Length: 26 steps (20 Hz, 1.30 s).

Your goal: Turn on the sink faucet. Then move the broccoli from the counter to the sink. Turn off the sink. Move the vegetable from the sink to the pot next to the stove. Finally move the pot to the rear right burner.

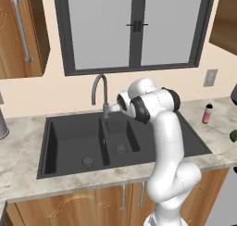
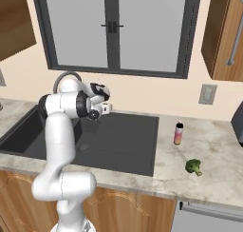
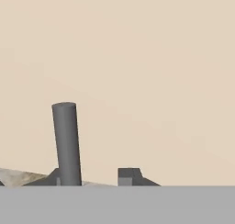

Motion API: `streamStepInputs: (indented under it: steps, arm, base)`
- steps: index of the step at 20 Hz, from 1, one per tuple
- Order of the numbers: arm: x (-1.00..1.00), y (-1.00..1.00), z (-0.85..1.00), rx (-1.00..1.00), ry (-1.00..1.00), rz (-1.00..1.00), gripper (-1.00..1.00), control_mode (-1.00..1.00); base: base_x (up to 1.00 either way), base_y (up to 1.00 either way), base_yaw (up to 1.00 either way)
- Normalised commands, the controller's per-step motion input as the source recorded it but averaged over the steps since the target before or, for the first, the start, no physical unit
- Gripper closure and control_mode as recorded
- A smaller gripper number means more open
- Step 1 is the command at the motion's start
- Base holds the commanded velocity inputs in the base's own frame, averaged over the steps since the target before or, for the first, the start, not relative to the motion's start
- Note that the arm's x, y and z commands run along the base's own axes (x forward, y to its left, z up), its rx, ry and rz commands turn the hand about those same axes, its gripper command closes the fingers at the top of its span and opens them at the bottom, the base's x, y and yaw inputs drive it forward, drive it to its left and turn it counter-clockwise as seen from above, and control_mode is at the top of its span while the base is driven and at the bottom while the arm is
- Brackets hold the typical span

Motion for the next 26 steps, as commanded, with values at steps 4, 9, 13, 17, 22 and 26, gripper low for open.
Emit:
streamStepInputs:
  steps: [4,9,13,17,22,26]
  arm:
    - [0.07,-0.91,-0.35,0.08,0.0,0.0,1.0,-1.0]
    - [0.15,-0.82,-0.08,0.09,0.03,0.0,1.0,-1.0]
    - [0.14,-0.69,-0.01,0.08,0.06,-0.02,1.0,-1.0]
    - [0.11,-0.65,-0.01,0.08,0.09,-0.06,1.0,-1.0]
    - [0.08,-0.67,-0.07,0.06,0.07,-0.06,1.0,-1.0]
    - [0.03,-0.72,-0.17,0.04,0.05,-0.03,1.0,-1.0]
  base:
    - [0.0,0.0,0.0]
    - [0.0,0.0,0.0]
    - [0.0,0.0,0.0]
    - [0.0,0.0,0.0]
    - [0.0,0.0,0.0]
    - [0.0,0.0,0.0]
